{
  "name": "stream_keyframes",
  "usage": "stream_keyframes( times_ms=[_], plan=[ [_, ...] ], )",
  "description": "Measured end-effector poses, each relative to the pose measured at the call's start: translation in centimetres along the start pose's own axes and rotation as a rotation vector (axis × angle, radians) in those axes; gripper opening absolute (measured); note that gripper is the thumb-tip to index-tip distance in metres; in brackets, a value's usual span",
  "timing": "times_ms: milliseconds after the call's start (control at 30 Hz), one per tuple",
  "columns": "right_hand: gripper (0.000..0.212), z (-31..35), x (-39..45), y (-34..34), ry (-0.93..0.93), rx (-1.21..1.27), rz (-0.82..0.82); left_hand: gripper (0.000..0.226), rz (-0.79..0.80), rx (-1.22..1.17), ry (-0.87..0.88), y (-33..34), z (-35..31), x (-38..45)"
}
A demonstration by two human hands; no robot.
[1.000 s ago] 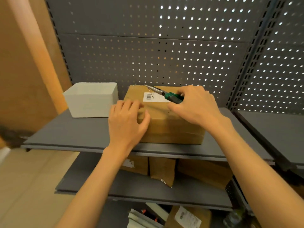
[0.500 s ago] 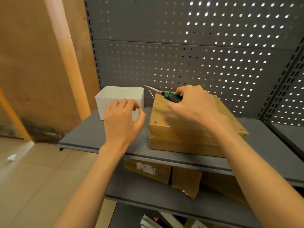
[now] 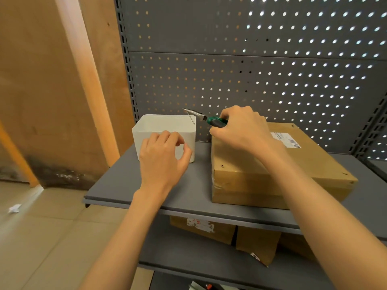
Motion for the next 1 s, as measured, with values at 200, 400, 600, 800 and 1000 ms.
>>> stream_keyframes(
  times_ms=[200, 400, 600, 800, 1000],
  plan=[
    [0.026, 0.6, 1.8, 1.2, 0.011, -0.042, 0.021, 0.028, 0.009, -0.023, -0.013, 1.2, 1.2, 0.2],
    [0.03, 1.6, 2.9, 2.8, -0.019, -0.113, 0.056, 0.026, 0.022, -0.026, -0.022, 2.3, 2.0, 0.5],
    [0.037, 1.5, 3.4, 3.6, -0.033, -0.155, 0.041, 0.025, 0.027, -0.035, -0.028, 2.7, 2.4, 0.4],
    [0.035, 0.1, 2.7, 2.0, -0.036, -0.14, -0.018, 0.012, 0.128, -0.443, -0.256, 4.7, 2.4, -0.2],
    [0.045, -3.1, 1.1, 0.0, -0.018, -0.128, -0.058, 0.008, 0.19, -0.643, -0.288, 6.3, -0.3, 0.7]
  ],
)
Point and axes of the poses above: each hand's wrist, its own x-axis towards the middle knuckle, its own y-axis out of the palm, z = x × y, the point moved 10 cm from there along x, towards the middle knuckle, and after that the axes turned 8 degrees about y, right-handed, at the moved point
